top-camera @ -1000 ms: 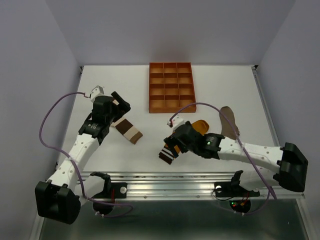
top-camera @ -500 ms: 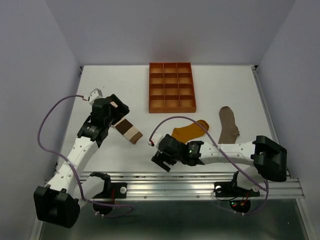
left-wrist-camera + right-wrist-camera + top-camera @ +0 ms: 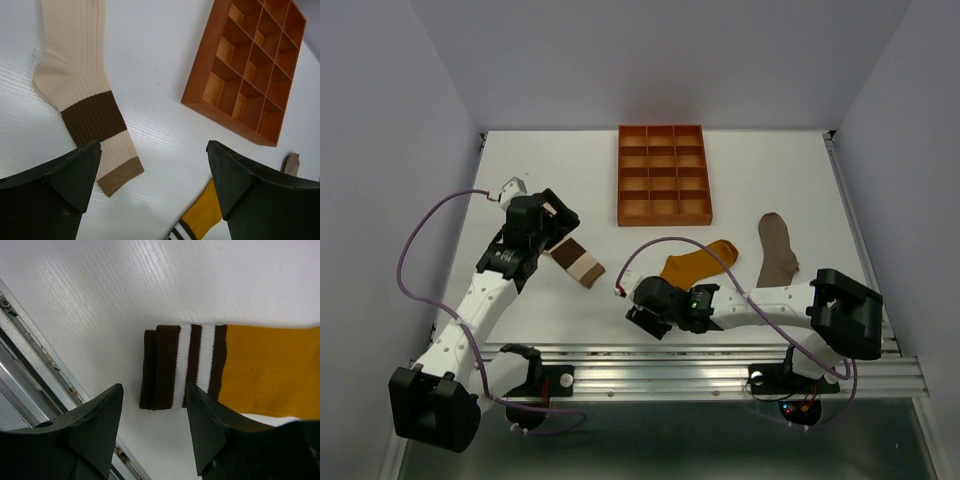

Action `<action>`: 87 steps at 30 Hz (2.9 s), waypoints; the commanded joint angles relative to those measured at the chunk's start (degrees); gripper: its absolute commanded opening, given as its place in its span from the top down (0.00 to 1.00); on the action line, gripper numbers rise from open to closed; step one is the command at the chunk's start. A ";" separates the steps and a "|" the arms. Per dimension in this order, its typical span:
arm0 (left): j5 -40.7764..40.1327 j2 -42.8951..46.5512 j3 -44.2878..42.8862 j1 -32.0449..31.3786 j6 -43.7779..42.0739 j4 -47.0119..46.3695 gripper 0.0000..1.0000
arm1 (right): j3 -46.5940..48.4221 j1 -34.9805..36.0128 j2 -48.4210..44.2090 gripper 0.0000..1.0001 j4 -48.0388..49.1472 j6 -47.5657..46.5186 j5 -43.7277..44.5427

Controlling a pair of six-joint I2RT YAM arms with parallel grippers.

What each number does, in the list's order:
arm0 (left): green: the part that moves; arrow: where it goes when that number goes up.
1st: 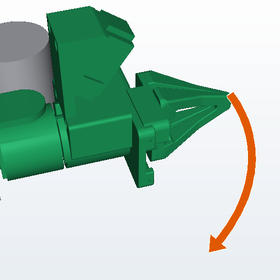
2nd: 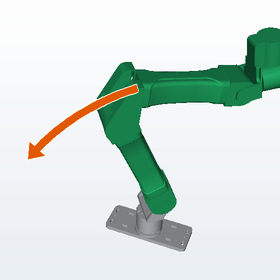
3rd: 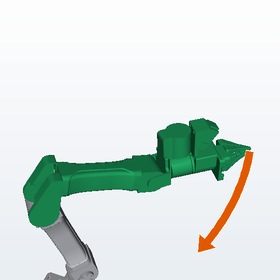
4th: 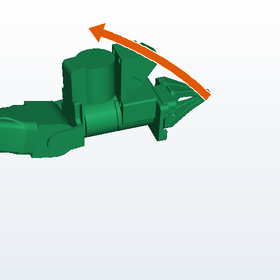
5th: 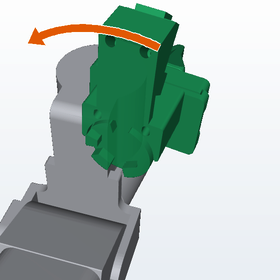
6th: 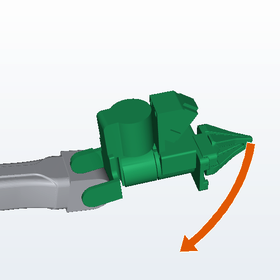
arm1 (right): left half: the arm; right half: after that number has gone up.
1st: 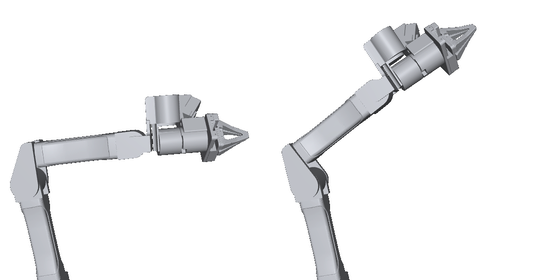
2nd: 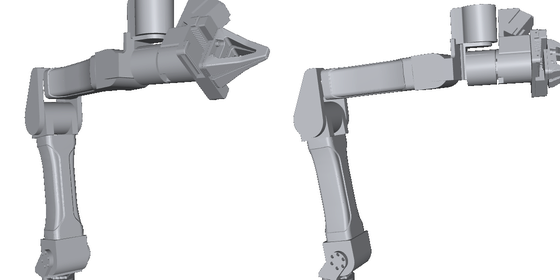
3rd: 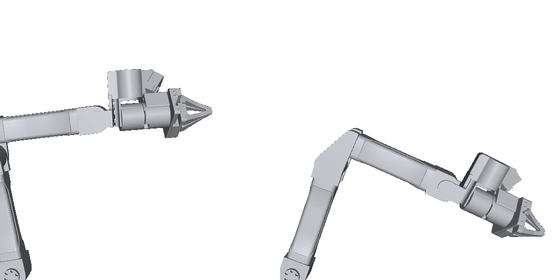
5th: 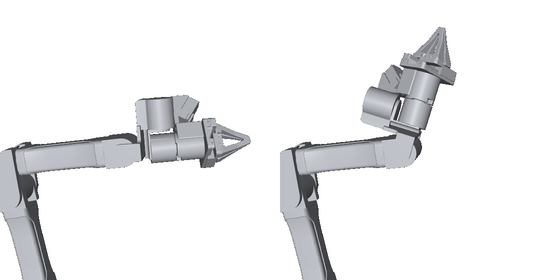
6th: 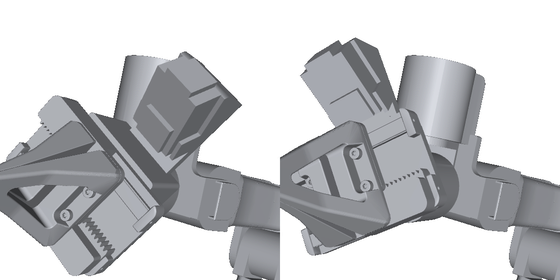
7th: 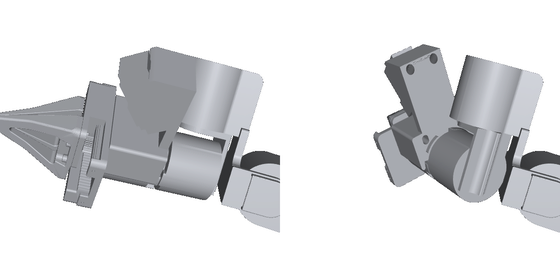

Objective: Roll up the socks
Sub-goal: Roll the sock at the center of the board.

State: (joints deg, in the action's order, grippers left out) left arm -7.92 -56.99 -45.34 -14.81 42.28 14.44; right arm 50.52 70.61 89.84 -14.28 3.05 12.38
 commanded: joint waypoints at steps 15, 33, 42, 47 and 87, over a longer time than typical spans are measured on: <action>0.89 -2.59 0.43 -0.13 -0.09 -1.25 0.01 | -1.83 0.49 4.38 0.60 2.86 4.68 3.53; 6.43 -2.86 3.50 -3.30 0.34 -2.75 0.01 | -3.58 -8.02 -1.42 0.86 8.30 14.26 -14.47; 7.66 -4.09 4.65 -9.27 0.61 -3.36 0.01 | -7.98 -13.56 -2.48 0.87 14.45 19.53 -25.30; 10.03 -4.01 5.88 -11.03 0.52 -3.98 0.01 | -11.14 -18.47 -4.32 0.88 20.96 25.67 -30.65; 21.72 -8.74 12.73 -23.51 -2.73 -18.04 0.01 | -23.01 -38.62 7.19 0.92 34.59 48.98 -44.37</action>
State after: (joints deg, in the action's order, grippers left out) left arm 11.60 -64.23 -34.06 -37.23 40.77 1.10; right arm 29.36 33.76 95.04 21.56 51.31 -34.09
